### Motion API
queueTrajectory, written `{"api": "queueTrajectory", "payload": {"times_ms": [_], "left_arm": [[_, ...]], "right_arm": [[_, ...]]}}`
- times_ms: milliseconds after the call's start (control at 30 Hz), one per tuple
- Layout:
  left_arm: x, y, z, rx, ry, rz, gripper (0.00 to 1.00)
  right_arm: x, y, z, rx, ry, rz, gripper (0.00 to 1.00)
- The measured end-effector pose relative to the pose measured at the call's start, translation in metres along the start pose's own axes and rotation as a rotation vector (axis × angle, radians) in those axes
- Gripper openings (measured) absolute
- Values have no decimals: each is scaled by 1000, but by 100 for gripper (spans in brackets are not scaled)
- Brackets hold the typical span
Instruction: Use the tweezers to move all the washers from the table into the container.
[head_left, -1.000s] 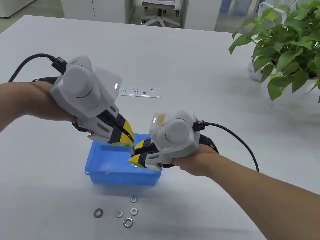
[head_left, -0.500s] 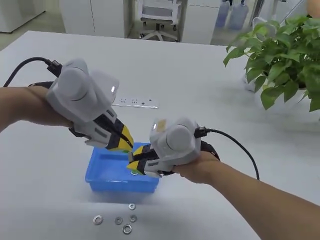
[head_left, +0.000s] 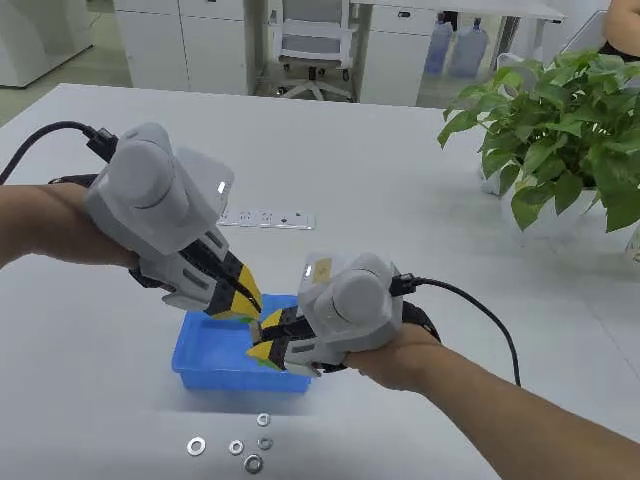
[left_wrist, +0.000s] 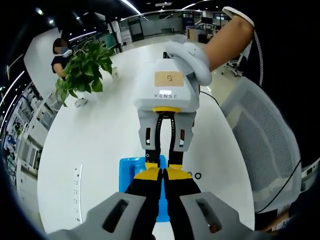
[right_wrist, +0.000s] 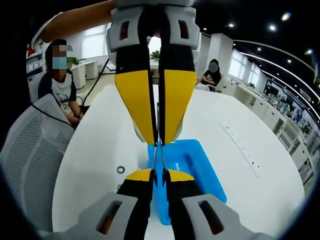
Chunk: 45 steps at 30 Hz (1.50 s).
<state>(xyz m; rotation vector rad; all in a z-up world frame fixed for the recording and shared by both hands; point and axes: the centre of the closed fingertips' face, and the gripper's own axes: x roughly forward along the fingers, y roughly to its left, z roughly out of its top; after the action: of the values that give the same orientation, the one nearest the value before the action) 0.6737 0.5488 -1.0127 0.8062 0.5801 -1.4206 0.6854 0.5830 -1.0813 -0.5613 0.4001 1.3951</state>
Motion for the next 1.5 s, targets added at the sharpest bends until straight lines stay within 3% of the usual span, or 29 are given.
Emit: {"api": "queueTrajectory", "payload": {"times_ms": [800, 1500], "left_arm": [[11, -47, -4, 0, 6, -18, 6], [35, -77, -22, -27, 24, -47, 6]], "right_arm": [[0, 48, -14, -2, 2, 24, 12], [12, 80, -39, 21, 32, 57, 12]]}}
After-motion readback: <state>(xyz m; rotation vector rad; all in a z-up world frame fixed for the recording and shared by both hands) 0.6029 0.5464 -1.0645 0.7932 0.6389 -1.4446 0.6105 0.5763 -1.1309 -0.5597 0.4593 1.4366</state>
